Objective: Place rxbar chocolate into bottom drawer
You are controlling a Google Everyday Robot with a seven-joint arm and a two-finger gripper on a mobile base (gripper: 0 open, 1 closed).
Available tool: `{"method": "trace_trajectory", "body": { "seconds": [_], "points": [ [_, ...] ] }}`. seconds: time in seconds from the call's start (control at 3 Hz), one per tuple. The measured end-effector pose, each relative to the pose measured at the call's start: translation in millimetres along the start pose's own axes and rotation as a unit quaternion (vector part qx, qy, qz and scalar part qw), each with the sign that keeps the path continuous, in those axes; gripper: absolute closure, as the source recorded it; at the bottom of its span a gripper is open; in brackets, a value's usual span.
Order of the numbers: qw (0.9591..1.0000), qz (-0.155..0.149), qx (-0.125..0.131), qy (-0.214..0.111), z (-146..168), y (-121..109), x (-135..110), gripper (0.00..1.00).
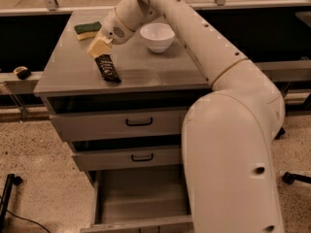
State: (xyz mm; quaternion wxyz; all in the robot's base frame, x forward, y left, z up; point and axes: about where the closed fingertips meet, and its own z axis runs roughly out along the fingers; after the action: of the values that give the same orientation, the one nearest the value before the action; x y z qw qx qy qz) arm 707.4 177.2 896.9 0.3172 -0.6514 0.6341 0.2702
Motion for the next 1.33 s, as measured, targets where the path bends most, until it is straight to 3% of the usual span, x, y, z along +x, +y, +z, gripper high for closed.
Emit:
{"method": "trace_trajectory", "body": {
  "seconds": [0.33, 0.67, 1.0, 1.33],
  "points": [
    [0.9992, -0.020, 0.003, -0.035, -25, 8, -10, 1.00],
    [0.9986, -0.020, 0.018, -0.045, -53, 12, -4, 1.00],
    [0.9978, -0.012, 0.055, -0.033, -89, 6, 4, 1.00],
    [0.9969, 0.013, 0.077, 0.007, -97, -18, 18, 1.00]
  ]
}}
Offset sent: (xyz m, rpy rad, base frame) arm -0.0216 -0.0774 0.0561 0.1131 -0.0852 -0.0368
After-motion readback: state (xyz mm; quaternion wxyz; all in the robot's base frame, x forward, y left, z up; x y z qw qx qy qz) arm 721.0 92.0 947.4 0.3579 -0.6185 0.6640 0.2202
